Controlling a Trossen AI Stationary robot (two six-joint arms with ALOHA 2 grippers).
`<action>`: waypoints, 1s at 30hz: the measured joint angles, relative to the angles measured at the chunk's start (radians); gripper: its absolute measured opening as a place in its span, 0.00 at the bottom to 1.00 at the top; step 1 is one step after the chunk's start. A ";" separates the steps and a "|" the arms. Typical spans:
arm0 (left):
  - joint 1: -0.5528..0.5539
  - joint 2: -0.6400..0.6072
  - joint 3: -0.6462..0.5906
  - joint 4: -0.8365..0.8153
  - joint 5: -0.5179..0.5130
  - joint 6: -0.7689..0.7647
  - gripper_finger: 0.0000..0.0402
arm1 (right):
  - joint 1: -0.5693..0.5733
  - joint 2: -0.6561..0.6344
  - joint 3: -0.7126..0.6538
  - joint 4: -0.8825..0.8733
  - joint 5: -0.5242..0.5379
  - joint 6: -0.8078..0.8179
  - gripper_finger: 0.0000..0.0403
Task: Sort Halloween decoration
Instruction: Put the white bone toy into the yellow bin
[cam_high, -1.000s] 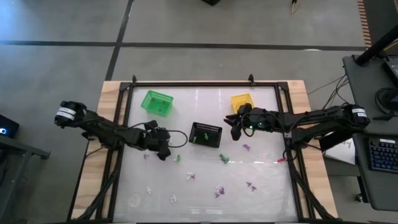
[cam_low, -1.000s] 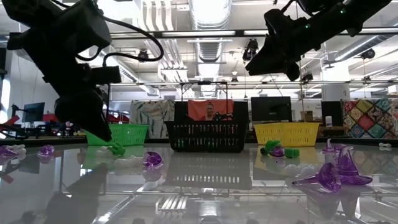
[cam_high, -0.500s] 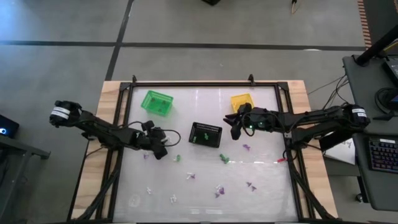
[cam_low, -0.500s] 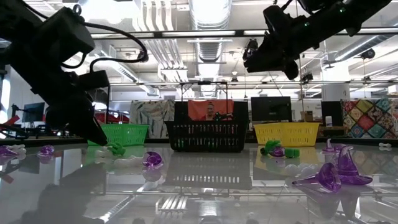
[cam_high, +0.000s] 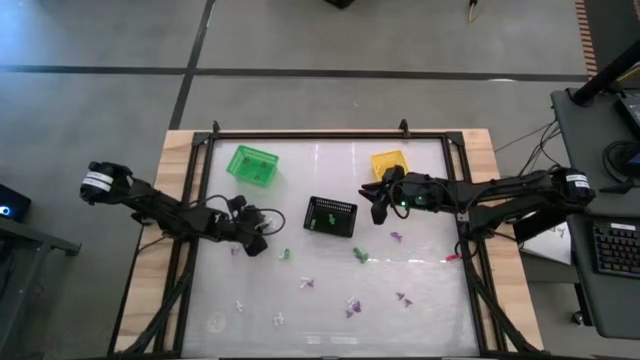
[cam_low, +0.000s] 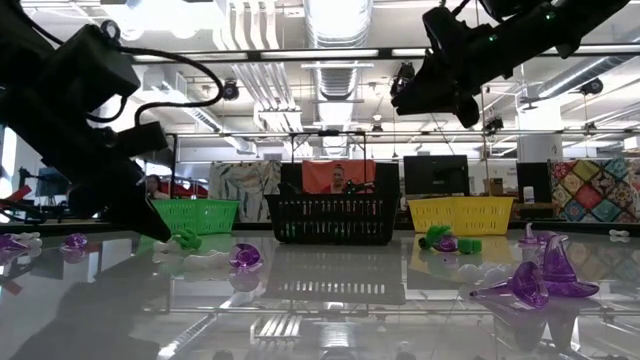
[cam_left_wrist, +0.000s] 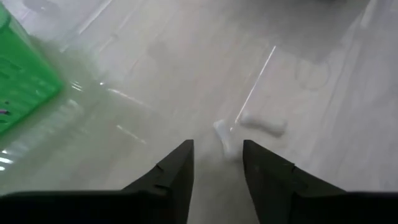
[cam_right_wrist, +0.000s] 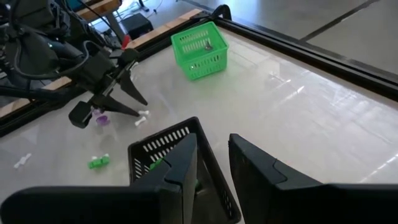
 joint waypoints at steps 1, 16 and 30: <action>0.000 0.001 -0.001 0.002 0.000 -0.002 0.27 | 0.000 0.000 0.000 0.001 0.000 0.002 0.21; -0.001 0.020 -0.003 0.003 -0.014 -0.037 0.02 | 0.000 0.000 0.000 0.001 0.000 0.008 0.21; 0.001 -0.097 0.106 0.064 -0.034 0.133 0.00 | 0.061 0.011 -0.015 0.096 0.000 -0.103 0.21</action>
